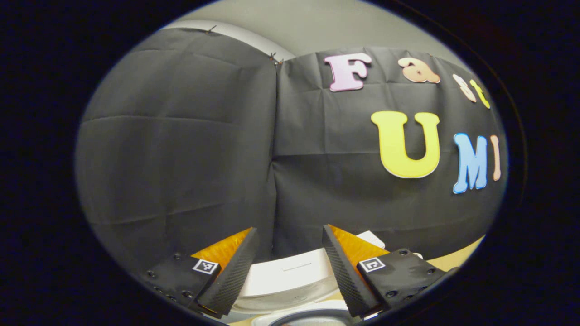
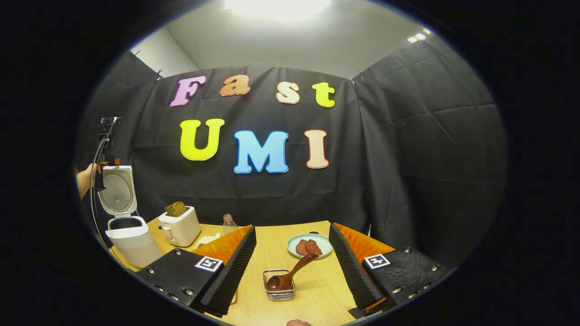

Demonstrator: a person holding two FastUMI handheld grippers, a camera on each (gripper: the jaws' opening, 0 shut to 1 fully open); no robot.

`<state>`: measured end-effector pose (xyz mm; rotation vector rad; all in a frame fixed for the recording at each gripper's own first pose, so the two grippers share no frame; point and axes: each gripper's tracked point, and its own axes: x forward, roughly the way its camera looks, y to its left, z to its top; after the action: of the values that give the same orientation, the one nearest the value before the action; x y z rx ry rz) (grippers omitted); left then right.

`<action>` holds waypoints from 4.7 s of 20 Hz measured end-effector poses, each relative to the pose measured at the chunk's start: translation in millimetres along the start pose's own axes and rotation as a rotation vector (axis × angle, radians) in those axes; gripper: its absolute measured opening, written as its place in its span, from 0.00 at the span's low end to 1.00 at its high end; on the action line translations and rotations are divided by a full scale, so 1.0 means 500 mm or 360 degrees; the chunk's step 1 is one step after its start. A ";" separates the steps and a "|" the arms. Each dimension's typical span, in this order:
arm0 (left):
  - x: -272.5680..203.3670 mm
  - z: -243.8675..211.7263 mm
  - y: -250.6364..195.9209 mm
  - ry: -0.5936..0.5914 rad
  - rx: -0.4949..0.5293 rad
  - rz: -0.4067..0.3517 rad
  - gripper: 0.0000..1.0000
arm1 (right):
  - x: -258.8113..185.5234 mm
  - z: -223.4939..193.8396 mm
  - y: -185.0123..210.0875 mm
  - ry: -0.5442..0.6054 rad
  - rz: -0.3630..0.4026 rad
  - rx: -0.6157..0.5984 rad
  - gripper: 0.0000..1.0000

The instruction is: Close the left gripper, press the button to open the rice cooker; take a wooden spoon from the chopstick holder with the right hand, scoop a spoonful of rice and pour it into the rice cooker, then put the wooden spoon back into the chopstick holder.

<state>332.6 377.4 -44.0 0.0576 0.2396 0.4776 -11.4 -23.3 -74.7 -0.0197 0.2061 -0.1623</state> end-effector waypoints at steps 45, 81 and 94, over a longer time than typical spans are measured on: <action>-0.396 -0.412 -0.204 0.0344 -0.0017 -0.0087 0.97 | 0.028 -0.027 -0.139 0.0078 0.0249 -0.0034 0.95; -0.668 -0.092 -0.271 -0.0239 0.0011 -0.0551 0.96 | 0.061 0.106 0.038 -0.0169 0.0415 0.0014 0.95; -0.877 -0.053 -0.240 -0.0383 -0.0040 -0.0621 0.96 | 0.042 0.132 0.033 -0.0278 0.0375 0.0066 0.95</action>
<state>2.7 68.4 11.4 0.0418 0.0058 0.0828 25.1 -10.4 -15.0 0.0319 0.0297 0.0703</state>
